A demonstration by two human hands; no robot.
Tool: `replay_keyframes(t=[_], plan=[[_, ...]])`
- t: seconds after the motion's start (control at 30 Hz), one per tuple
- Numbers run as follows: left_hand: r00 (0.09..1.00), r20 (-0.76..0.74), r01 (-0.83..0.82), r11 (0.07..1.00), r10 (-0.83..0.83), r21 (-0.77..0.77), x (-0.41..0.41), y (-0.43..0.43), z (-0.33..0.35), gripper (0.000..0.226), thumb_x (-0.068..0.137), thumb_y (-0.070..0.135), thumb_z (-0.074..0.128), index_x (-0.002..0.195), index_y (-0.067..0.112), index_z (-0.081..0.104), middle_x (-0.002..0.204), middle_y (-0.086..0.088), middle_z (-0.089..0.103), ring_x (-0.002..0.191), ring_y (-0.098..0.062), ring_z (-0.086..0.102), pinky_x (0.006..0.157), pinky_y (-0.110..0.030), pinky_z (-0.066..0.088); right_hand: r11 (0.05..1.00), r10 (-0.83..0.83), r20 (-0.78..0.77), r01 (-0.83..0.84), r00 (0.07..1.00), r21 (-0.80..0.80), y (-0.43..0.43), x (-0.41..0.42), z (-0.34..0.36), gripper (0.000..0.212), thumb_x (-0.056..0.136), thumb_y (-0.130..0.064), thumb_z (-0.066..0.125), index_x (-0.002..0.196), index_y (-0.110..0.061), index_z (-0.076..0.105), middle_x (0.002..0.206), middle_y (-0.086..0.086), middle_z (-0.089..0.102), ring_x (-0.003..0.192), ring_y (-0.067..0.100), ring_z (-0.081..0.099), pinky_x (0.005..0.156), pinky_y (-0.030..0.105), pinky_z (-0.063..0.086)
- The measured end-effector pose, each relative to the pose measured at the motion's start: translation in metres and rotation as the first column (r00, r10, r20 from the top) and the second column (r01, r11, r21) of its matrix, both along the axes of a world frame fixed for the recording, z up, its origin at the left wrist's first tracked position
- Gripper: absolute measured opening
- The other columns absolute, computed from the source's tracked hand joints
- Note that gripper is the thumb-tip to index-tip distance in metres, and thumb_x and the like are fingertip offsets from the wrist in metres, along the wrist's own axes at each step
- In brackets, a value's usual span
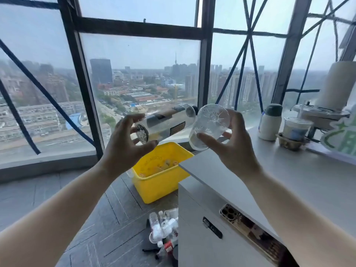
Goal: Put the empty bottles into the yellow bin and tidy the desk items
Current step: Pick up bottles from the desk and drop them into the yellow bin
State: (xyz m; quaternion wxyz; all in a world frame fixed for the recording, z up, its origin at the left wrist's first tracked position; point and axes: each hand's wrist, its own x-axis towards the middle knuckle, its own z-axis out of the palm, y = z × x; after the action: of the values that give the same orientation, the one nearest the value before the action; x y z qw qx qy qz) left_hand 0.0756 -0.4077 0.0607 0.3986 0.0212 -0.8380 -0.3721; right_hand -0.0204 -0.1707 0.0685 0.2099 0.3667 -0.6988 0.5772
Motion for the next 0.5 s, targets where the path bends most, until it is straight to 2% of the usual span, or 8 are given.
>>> replay_keyframes(t=[0.07, 0.13, 0.27, 0.4, 0.5], plan=[[1.0, 0.001, -0.025, 0.999, 0.025, -0.044, 0.002, -0.012, 0.01, 0.07, 0.07, 0.024, 0.082, 0.129, 0.022, 0.044, 0.136, -0.006, 0.043, 0.117, -0.018, 0.051, 0.081, -0.025, 0.053, 1.0, 0.016, -0.003, -0.016, 1.0, 0.009, -0.012, -0.002, 0.007, 0.066, 0.068, -0.041, 0.081, 0.12, -0.029, 0.042, 0.119, -0.012, 0.052, 0.11, 0.003, 0.054, 0.093, 0.029, 0.051], [0.999, -0.003, -0.052, 0.995, 0.052, -0.084, 0.003, -0.022, 0.021, 0.071, 0.071, 0.027, 0.081, 0.13, 0.021, 0.043, 0.137, -0.008, 0.043, 0.118, -0.021, 0.051, 0.084, -0.033, 0.055, 1.0, 0.023, -0.019, -0.023, 1.0, 0.012, -0.02, -0.002, 0.015, 0.069, 0.069, -0.039, 0.08, 0.124, -0.023, 0.042, 0.122, -0.009, 0.051, 0.111, 0.006, 0.052, 0.095, 0.029, 0.05], [0.998, -0.02, -0.061, 0.991, 0.059, -0.118, -0.001, -0.036, 0.037, 0.072, 0.07, 0.028, 0.082, 0.13, 0.02, 0.043, 0.137, -0.009, 0.043, 0.118, -0.024, 0.052, 0.085, -0.042, 0.056, 0.999, 0.04, -0.038, -0.041, 0.998, -0.015, -0.03, -0.006, 0.024, 0.072, 0.068, -0.041, 0.077, 0.127, -0.017, 0.041, 0.122, -0.008, 0.049, 0.11, 0.007, 0.051, 0.091, 0.019, 0.048], [0.997, -0.036, -0.069, 0.99, 0.065, -0.122, -0.022, -0.049, 0.04, 0.072, 0.069, 0.026, 0.082, 0.129, 0.02, 0.043, 0.136, -0.01, 0.044, 0.117, -0.025, 0.053, 0.085, -0.044, 0.056, 0.999, 0.034, -0.041, -0.035, 0.999, -0.034, -0.041, -0.03, 0.027, 0.072, 0.07, -0.04, 0.076, 0.128, -0.016, 0.04, 0.124, -0.006, 0.05, 0.11, 0.006, 0.05, 0.084, 0.004, 0.043], [0.996, -0.035, -0.081, 0.993, 0.078, -0.089, -0.05, -0.067, 0.031, 0.072, 0.07, 0.025, 0.082, 0.13, 0.02, 0.043, 0.136, -0.009, 0.044, 0.118, -0.024, 0.052, 0.085, -0.042, 0.056, 0.997, 0.042, -0.028, -0.044, 0.999, -0.057, -0.059, -0.061, 0.025, 0.07, 0.073, -0.034, 0.078, 0.128, -0.015, 0.04, 0.126, -0.002, 0.05, 0.112, 0.008, 0.051, 0.083, 0.003, 0.045]])
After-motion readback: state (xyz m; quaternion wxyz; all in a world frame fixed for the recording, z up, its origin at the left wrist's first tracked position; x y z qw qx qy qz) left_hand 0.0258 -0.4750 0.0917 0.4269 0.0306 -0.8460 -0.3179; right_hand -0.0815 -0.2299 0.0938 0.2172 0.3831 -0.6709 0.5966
